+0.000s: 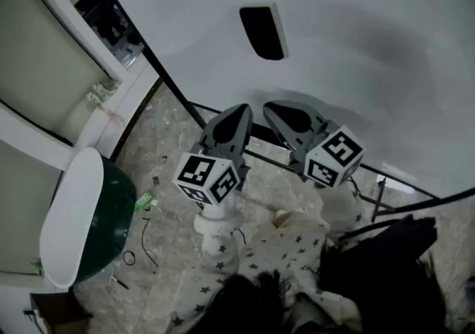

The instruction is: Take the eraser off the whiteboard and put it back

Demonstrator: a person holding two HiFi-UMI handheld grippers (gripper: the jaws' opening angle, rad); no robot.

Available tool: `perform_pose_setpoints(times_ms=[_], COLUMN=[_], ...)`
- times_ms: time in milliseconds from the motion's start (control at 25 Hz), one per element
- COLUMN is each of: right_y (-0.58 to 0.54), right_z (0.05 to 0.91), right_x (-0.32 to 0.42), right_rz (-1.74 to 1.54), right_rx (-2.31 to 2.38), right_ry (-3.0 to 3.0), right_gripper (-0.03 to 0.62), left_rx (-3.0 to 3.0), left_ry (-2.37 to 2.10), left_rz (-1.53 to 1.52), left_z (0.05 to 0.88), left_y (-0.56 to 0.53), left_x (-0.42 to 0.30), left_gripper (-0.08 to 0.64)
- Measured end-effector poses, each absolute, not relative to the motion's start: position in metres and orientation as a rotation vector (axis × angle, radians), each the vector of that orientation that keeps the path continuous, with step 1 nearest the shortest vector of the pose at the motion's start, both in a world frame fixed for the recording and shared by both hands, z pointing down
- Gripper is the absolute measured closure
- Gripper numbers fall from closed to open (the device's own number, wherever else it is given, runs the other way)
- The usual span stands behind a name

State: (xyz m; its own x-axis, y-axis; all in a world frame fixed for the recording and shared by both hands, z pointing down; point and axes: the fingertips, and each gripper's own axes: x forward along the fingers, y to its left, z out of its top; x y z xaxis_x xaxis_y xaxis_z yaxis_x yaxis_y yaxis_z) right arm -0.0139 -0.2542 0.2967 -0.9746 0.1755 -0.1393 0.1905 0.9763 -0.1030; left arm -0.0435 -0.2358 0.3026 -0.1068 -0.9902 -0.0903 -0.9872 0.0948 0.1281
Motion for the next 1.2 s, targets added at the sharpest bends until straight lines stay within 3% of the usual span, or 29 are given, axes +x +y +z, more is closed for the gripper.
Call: perform_pose_setpoints(times_ms=[280, 560, 1000, 1080, 1200], right_y=[-0.258, -0.278, -0.28, -0.282, -0.277], right_z=[0.277, 0.244, 0.196, 0.191, 0.181], right_x=[-0.04, -0.032, -0.026, -0.031, -0.062], right_rz=[-0.096, -0.048, 0.268, 0.292, 0.39], right_rx=[0.109, -0.378, -0.824, -0.836, -0.909], right_ry=[2.956, 2.799, 2.679, 2.682, 2.676], right_gripper=[0.584, 0.584, 0.583, 0.458, 0.4], left_rx=[2.222, 2.495, 2.697, 2.702, 2.707], left_ry=[-2.266, -2.012, -1.747, -1.733, -1.702], left_rz=[-0.278, -0.2, -0.256, -0.278, -0.316], left_z=[0.278, 0.26, 0.247, 0.245, 0.243], left_y=[-0.23, -0.235, -0.236, -0.241, -0.24], left_x=[-0.078, -0.089, -0.098, -0.1, -0.129], left_gripper=[0.56, 0.558, 0.56, 0.558, 0.56])
